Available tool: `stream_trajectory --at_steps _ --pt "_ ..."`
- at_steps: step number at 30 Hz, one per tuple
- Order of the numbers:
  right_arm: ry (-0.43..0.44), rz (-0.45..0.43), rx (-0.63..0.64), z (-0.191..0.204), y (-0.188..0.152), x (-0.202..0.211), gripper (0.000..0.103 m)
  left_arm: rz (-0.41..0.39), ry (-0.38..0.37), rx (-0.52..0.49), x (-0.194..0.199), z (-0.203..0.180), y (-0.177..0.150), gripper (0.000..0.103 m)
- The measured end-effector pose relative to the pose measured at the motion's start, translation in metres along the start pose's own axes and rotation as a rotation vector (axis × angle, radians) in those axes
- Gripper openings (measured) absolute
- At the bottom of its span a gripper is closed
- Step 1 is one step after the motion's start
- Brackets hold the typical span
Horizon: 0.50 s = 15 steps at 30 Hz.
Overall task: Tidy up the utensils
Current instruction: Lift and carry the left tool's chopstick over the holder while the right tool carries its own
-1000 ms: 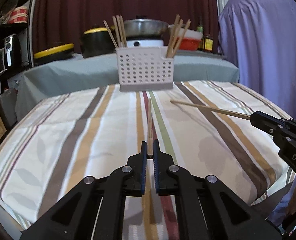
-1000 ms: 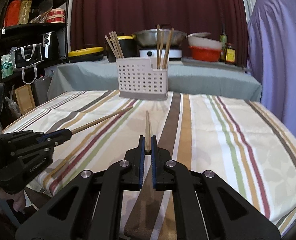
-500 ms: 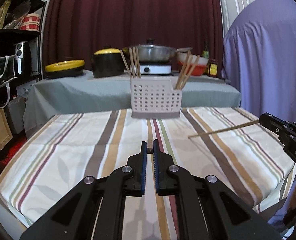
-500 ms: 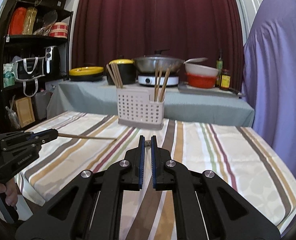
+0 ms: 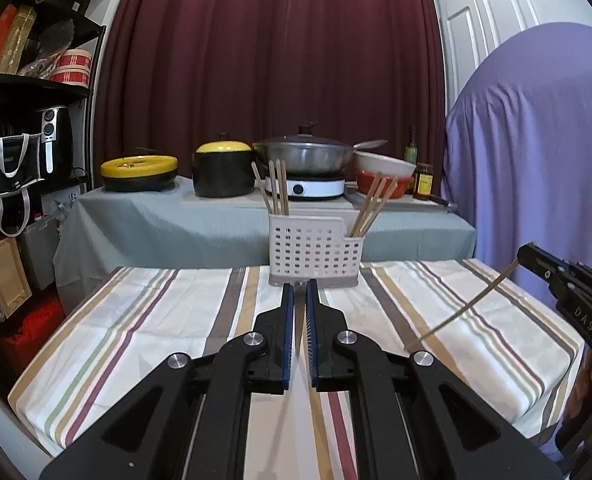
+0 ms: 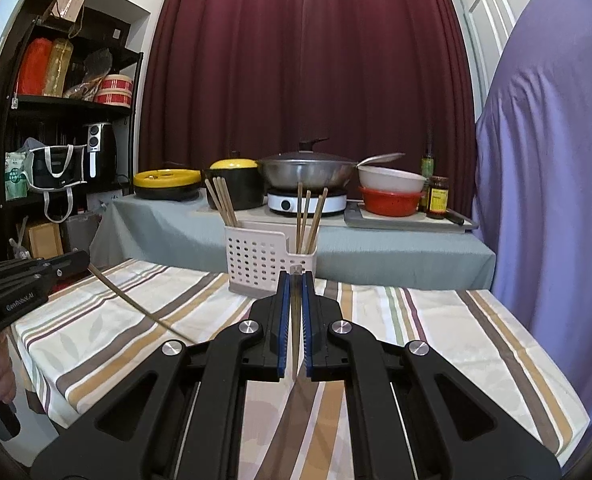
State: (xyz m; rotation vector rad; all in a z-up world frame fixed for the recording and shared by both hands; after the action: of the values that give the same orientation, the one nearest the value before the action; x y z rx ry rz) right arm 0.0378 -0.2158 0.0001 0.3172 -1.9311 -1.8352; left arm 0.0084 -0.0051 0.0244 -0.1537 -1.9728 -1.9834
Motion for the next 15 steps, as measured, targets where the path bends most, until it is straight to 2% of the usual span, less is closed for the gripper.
stream_trajectory --at_steps 9,15 --pt "0.009 -0.023 0.016 0.002 0.012 0.001 0.006 -0.005 0.001 0.023 0.005 0.007 0.017 0.007" --pt "0.004 -0.038 0.035 0.004 0.022 -0.001 0.006 -0.012 0.03 0.024 0.008 0.011 0.029 0.007"
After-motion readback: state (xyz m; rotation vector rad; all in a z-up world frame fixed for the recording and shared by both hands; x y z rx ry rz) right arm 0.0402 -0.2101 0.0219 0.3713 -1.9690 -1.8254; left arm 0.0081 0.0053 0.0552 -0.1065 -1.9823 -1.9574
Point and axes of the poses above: each gripper's, at about its wrist camera, not at the fingertips, and x roughly against the way its jaws point, z to its left, y to its top, the point moved 2 cm from there along -x, roughly the way its jaws point, and after that the axes turned 15 degrees about y, right-handed, at the moved point
